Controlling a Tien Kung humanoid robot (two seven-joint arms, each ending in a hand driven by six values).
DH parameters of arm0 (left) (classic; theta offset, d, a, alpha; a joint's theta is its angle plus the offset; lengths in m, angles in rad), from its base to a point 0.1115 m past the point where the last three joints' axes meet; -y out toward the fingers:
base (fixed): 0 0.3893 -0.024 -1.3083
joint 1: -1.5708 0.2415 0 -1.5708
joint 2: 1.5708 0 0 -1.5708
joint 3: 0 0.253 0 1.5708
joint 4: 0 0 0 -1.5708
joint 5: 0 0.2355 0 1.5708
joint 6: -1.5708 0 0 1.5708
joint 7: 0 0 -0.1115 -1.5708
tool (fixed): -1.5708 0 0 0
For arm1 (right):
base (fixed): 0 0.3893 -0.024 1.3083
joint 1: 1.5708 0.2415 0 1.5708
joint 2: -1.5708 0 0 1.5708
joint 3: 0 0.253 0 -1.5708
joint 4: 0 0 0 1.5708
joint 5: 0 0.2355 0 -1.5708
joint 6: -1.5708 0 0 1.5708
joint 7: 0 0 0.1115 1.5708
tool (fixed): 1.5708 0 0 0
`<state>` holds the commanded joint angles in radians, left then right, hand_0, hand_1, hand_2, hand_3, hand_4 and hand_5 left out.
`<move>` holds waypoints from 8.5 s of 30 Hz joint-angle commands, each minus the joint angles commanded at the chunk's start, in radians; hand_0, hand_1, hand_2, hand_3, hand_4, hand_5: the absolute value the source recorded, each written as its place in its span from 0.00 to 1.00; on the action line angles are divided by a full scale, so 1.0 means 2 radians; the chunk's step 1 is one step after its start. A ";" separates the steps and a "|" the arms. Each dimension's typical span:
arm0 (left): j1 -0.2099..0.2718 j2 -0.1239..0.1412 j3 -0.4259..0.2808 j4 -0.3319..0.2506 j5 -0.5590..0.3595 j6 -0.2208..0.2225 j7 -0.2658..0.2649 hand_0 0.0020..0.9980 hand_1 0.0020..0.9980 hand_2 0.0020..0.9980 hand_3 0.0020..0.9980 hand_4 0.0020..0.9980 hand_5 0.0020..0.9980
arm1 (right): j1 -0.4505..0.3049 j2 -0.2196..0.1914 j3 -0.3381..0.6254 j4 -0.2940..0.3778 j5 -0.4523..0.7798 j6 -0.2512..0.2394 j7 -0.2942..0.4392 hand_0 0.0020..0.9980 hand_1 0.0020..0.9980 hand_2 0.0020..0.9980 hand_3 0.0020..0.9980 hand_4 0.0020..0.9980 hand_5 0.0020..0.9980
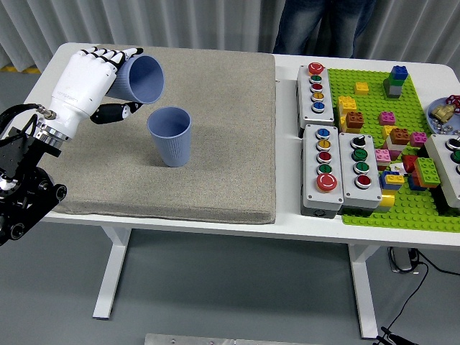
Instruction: Pick cup pour cup place
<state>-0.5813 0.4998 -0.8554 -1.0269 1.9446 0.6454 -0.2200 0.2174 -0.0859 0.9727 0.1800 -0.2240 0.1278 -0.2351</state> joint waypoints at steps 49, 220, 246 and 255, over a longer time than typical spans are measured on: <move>0.115 -0.128 -0.100 0.073 -0.477 -0.122 -0.124 0.53 0.56 0.62 0.56 0.58 0.00 | 0.004 0.007 0.016 0.000 -0.018 0.003 -0.006 0.77 0.70 0.74 0.63 0.23 0.18; 0.057 -0.205 -0.444 -0.148 -0.568 -0.283 -0.042 0.72 0.72 0.86 0.83 0.80 1.00 | 0.011 0.005 0.007 0.000 -0.019 -0.001 -0.014 0.77 0.70 0.74 0.63 0.24 0.17; 0.057 -0.208 -0.448 -0.149 -0.558 -0.277 -0.042 0.72 0.72 0.85 0.83 0.79 1.00 | 0.012 0.005 0.006 0.000 -0.018 -0.003 -0.012 0.77 0.70 0.74 0.63 0.24 0.17; 0.058 -0.207 -0.449 -0.150 -0.559 -0.277 -0.041 0.72 0.72 0.85 0.82 0.78 1.00 | 0.012 0.005 0.006 0.000 -0.018 -0.004 -0.012 0.77 0.70 0.74 0.63 0.24 0.17</move>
<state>-0.4657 0.0863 -1.7538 -1.3259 0.8260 0.0915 -0.3022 0.2416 -0.0768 0.9848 0.1800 -0.2608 0.1206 -0.2587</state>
